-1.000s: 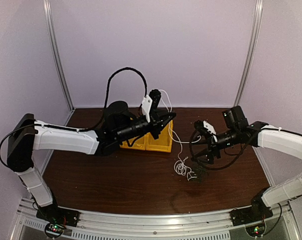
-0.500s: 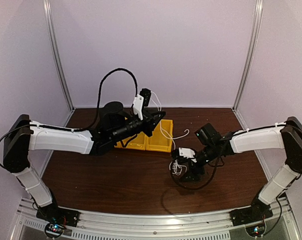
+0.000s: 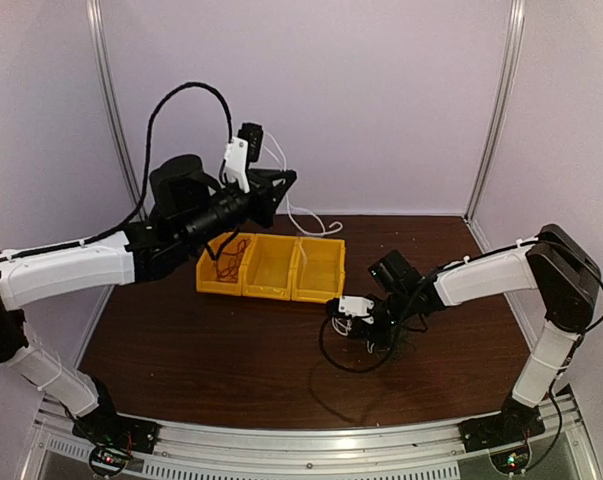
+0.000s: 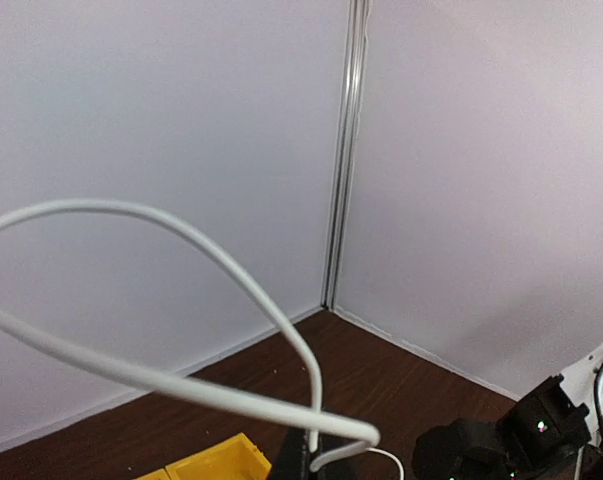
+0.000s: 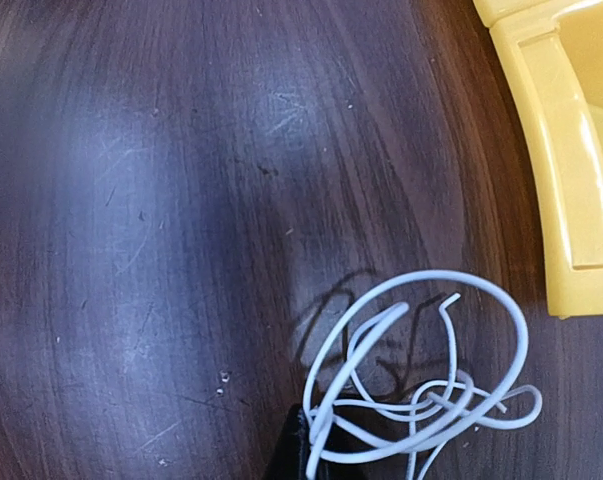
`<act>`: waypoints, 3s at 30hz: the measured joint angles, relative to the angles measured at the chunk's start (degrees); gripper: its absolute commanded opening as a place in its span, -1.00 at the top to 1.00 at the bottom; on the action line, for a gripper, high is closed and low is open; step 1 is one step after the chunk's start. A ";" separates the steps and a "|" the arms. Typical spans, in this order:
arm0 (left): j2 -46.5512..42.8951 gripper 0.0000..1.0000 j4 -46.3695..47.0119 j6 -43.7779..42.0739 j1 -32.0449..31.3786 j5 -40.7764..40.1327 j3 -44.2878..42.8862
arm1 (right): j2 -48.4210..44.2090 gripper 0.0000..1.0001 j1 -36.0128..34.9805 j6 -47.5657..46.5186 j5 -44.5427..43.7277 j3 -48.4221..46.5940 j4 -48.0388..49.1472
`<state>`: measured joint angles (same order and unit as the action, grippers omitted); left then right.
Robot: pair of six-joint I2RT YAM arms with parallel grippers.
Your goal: Untangle the cables
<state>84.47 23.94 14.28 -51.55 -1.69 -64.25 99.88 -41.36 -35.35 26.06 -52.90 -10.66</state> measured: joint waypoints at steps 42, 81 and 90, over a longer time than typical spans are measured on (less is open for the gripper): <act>3.28 1.00 -27.02 -0.17 14.88 8.09 -6.23 | -49.59 -0.68 25.27 8.92 6.78 11.78 -9.84; 20.31 1.00 -5.75 -1.27 20.81 5.60 4.26 | -52.85 -0.67 34.64 9.60 12.33 18.38 -4.04; 10.93 1.00 6.25 2.45 20.79 3.98 15.74 | -52.09 -0.67 34.64 9.33 12.35 18.40 -4.07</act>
<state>95.39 30.20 16.73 -30.76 2.28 -48.51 47.79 -6.72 -26.02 38.41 -34.50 -14.72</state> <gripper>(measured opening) 0.009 0.834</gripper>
